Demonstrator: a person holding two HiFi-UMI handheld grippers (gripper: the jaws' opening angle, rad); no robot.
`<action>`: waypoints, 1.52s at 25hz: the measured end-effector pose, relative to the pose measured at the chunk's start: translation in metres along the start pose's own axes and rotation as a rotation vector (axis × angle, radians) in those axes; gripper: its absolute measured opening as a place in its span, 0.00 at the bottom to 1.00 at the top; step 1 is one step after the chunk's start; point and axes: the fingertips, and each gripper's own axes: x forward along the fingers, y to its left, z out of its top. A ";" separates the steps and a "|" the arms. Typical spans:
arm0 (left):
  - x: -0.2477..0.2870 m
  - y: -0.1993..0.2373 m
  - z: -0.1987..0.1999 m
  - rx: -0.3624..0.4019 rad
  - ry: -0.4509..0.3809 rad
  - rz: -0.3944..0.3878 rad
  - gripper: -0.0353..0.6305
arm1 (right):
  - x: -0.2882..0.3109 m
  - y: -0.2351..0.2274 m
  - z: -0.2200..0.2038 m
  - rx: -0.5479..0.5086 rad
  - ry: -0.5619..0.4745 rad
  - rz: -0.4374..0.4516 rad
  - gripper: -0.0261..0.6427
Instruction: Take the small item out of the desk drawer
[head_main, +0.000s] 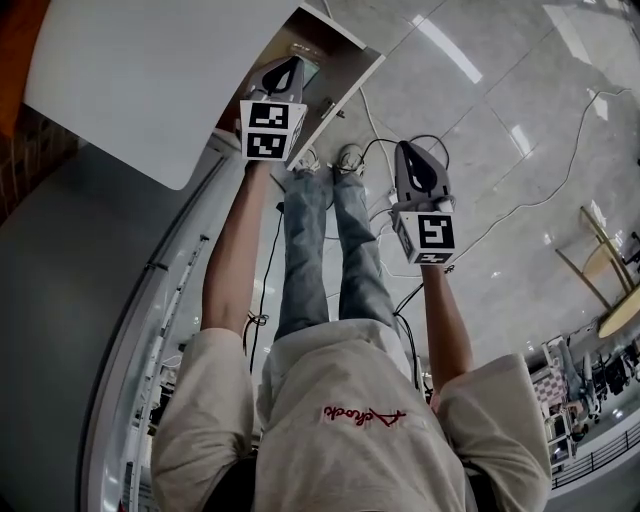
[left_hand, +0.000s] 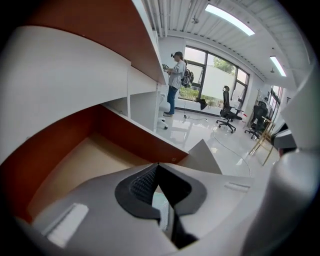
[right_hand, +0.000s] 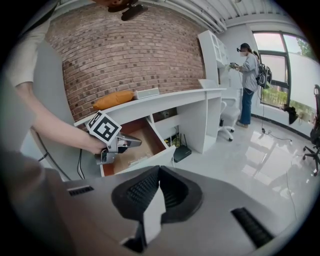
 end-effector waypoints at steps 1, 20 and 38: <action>0.003 0.001 -0.002 0.032 0.017 -0.001 0.07 | 0.001 0.000 -0.001 0.001 -0.003 0.000 0.06; 0.038 0.011 -0.057 0.401 0.277 -0.036 0.07 | 0.003 0.004 -0.022 0.002 0.025 0.009 0.06; 0.055 0.023 -0.069 0.373 0.322 0.003 0.10 | 0.007 0.003 -0.030 0.005 0.053 0.010 0.06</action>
